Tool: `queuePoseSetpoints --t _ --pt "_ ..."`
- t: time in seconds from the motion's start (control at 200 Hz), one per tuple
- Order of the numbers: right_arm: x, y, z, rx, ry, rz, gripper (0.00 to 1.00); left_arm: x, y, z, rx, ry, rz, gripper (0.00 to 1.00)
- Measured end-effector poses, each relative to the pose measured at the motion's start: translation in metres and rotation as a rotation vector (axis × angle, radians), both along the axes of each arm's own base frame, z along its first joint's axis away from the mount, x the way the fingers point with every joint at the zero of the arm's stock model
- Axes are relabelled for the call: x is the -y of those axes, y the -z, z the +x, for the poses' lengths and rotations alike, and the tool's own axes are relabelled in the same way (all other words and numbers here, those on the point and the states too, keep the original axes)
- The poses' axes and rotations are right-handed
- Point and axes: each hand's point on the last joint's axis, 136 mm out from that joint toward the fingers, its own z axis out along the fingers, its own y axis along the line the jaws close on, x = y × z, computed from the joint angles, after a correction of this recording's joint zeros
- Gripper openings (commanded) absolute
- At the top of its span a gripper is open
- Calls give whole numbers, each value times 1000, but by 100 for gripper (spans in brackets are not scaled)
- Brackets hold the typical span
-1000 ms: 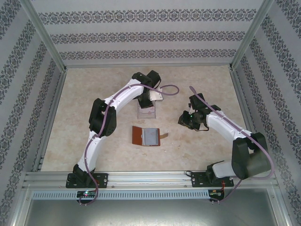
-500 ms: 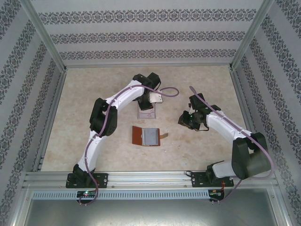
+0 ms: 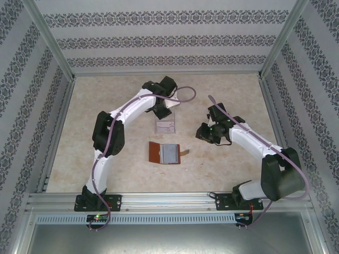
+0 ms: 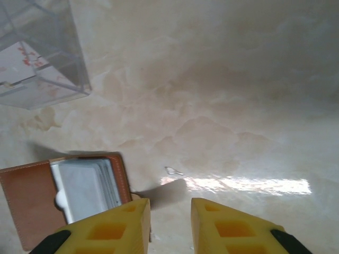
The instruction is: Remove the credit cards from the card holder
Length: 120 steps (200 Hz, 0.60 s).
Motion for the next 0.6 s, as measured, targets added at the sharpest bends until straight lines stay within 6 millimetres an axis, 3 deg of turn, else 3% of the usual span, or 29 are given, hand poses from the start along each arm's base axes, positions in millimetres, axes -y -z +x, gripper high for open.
queuePoseSetpoints --t 0.09,0.29,0.42,0.6 --pt "-11 1 -1 -6 -25 17 29 -6 -14 2 34 -95 -51 14" --pt "-42 4 -7 -42 -96 92 29 -17 -27 -11 55 -281 -193 17" --pt "-66 9 -13 -76 -160 128 29 -24 -29 -18 46 -385 -273 6" --pt "-93 11 -22 -108 -244 151 29 -27 -22 -19 7 -511 -348 5"
